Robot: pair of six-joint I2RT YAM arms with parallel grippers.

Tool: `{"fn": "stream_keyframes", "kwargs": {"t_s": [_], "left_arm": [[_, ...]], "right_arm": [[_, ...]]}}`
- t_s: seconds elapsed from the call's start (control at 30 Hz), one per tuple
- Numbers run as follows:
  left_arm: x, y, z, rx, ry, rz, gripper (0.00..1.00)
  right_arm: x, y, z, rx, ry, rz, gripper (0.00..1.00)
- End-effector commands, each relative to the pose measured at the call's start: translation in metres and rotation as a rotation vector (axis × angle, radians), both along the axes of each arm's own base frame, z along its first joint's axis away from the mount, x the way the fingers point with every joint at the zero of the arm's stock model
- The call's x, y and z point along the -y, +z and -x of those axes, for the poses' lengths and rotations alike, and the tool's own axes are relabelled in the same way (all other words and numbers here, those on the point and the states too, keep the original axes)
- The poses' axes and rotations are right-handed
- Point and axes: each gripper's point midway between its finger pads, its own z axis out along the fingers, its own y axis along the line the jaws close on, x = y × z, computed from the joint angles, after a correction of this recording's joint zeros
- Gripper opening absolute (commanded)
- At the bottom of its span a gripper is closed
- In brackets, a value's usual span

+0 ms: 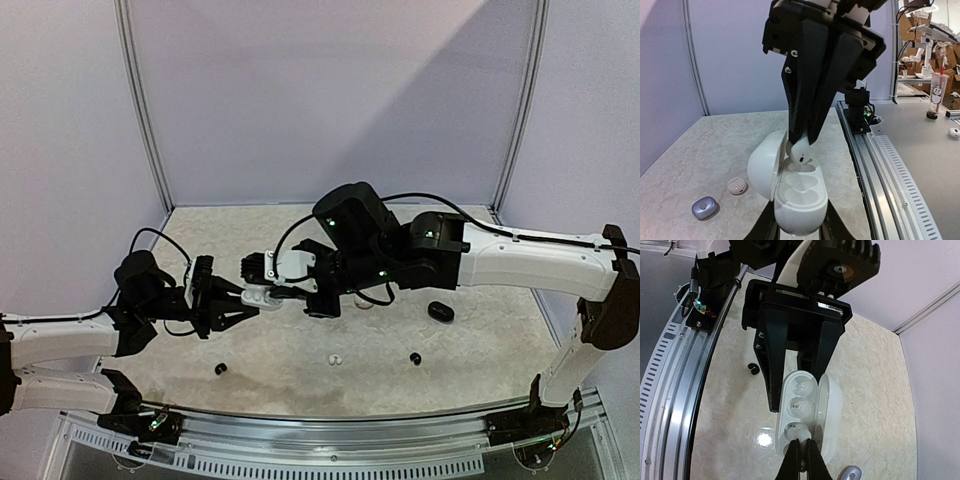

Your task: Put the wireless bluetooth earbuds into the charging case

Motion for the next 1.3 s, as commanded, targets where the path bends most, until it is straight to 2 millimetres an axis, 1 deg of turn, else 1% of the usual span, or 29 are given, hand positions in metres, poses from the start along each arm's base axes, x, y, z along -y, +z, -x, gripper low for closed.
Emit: {"fn": "stream_keyframes", "kwargs": {"t_s": [0.0, 0.17, 0.27, 0.37, 0.43, 0.57, 0.67, 0.8, 0.93, 1.0, 1.27], "left_arm": [[0.004, 0.014, 0.001, 0.018, -0.006, 0.034, 0.00], [0.004, 0.014, -0.004, 0.000, 0.016, 0.036, 0.00], [0.004, 0.014, -0.004, -0.022, 0.018, 0.037, 0.00], [0.005, 0.015, -0.005, -0.022, 0.019, 0.038, 0.00], [0.005, 0.015, -0.008, -0.035, 0.032, 0.038, 0.00], [0.004, 0.013, -0.014, -0.097, 0.063, 0.039, 0.00], [0.004, 0.012, -0.016, -0.127, 0.081, 0.041, 0.00], [0.003, 0.012, -0.020, -0.154, 0.100, 0.041, 0.00], [0.003, 0.011, -0.019, -0.156, 0.099, 0.040, 0.00], [0.003, 0.011, -0.019, -0.154, 0.098, 0.040, 0.00], [0.003, 0.012, -0.017, -0.141, 0.088, 0.040, 0.00]], "right_arm": [[-0.003, -0.015, -0.006, 0.014, -0.022, 0.047, 0.00], [-0.003, -0.010, -0.005, 0.021, -0.018, 0.036, 0.00], [-0.004, -0.003, -0.010, 0.029, -0.052, 0.017, 0.00], [-0.001, 0.005, -0.025, 0.055, -0.133, 0.007, 0.00], [-0.001, 0.006, -0.024, 0.048, -0.133, 0.012, 0.00], [-0.003, 0.012, -0.017, 0.017, -0.103, -0.011, 0.00], [0.000, 0.023, -0.014, 0.016, -0.100, -0.044, 0.00], [0.002, 0.035, 0.001, -0.019, -0.033, -0.083, 0.00], [0.003, 0.040, 0.012, -0.045, 0.012, -0.106, 0.00], [0.003, 0.039, 0.012, -0.048, 0.012, -0.105, 0.00], [-0.002, 0.018, 0.000, -0.036, -0.015, -0.037, 0.00]]}}
